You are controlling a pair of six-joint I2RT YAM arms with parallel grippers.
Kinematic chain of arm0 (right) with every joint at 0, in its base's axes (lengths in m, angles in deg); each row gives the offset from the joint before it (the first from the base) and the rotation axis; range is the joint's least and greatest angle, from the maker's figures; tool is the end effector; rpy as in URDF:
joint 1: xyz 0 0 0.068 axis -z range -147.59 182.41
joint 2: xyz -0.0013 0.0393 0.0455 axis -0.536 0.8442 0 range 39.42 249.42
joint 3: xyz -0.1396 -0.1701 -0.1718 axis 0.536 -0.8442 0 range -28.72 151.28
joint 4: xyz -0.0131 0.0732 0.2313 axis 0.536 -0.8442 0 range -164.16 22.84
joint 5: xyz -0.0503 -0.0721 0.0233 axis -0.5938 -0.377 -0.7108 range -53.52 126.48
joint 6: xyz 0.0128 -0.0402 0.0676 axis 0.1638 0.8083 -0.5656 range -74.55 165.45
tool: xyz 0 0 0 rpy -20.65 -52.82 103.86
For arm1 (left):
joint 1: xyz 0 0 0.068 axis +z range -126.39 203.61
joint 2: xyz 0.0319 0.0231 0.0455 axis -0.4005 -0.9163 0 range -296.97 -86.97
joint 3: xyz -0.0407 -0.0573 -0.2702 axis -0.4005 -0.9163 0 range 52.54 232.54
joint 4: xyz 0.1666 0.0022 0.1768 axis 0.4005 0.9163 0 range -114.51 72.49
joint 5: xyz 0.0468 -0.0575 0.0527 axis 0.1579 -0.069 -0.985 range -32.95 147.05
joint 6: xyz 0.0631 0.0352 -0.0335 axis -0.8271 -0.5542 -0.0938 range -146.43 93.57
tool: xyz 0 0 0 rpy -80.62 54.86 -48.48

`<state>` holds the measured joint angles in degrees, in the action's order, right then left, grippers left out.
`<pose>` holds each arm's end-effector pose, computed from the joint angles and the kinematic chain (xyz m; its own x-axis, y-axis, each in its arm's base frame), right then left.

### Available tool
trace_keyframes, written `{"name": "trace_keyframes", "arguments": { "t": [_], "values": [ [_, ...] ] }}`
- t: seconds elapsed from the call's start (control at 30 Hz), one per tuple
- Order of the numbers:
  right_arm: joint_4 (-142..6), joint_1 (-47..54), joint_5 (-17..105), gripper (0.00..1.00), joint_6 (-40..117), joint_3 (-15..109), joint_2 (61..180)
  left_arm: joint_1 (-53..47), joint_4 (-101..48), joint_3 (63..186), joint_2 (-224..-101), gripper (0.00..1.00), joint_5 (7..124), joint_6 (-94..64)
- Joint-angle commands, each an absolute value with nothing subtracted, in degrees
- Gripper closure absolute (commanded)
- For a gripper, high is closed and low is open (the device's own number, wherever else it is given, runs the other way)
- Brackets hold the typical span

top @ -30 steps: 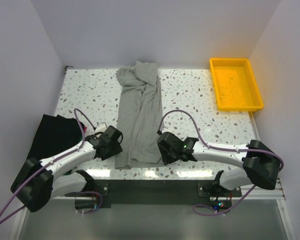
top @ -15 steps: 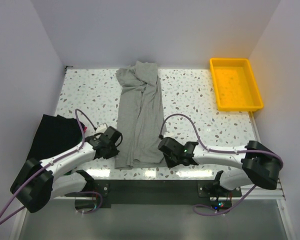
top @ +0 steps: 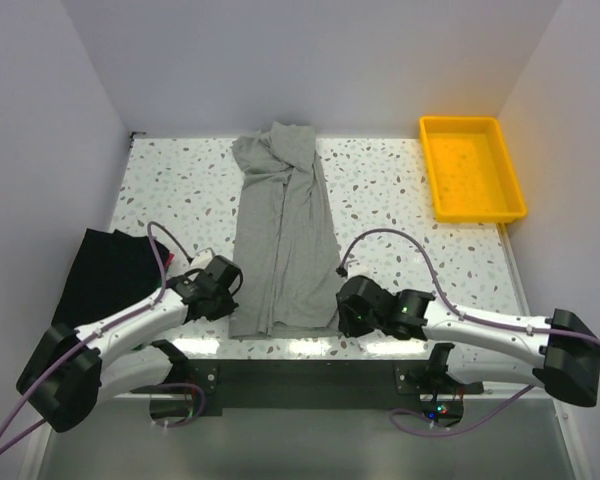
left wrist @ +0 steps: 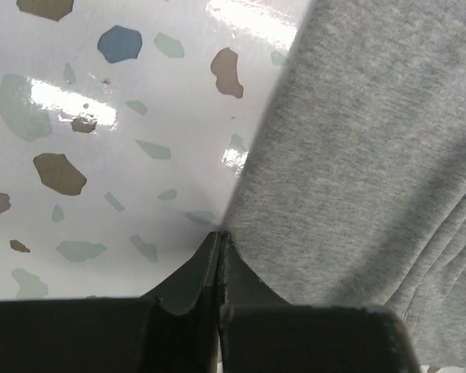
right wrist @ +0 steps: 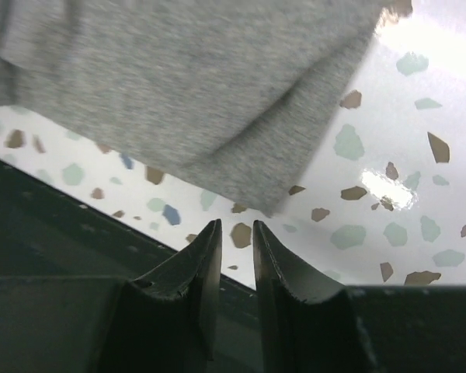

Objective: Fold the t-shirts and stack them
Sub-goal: Flatten the tshirt out

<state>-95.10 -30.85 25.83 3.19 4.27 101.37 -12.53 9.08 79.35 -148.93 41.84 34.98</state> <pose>0.0995 0.1694 0.1772 -0.8386 -0.1958 -0.5084 -0.3626 0.8971 0.2526 0.1416 -0.0813 0.1412 -0.7925 -0.4705 -0.3882 -0.4252 0.8824 -0.2015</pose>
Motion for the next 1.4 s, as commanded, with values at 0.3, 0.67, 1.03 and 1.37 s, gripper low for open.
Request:
{"name": "trace_keyframes", "arguments": {
  "t": [0.3,0.67,1.03,1.37],
  "values": [
    [-88.6,-34.9,25.1,0.74,9.9,23.1,118.7,-12.9,22.9,83.6,-146.5,1.0,36.3,40.8],
    [-83.4,-38.1,23.8,0.64,7.2,29.7,132.1,-12.8,21.9,84.5,-144.4,0.85,40.6,38.3],
    [-82.3,-38.9,21.8,0.59,4.4,32.4,138.9,-12.9,12.7,76.5,-141.8,0.38,47.8,36.2],
    [-84.7,-38.9,18.5,0.87,2.3,30.0,134.5,-12.9,11.8,76.4,-145.1,0.91,46.9,36.3]
  ]
}}
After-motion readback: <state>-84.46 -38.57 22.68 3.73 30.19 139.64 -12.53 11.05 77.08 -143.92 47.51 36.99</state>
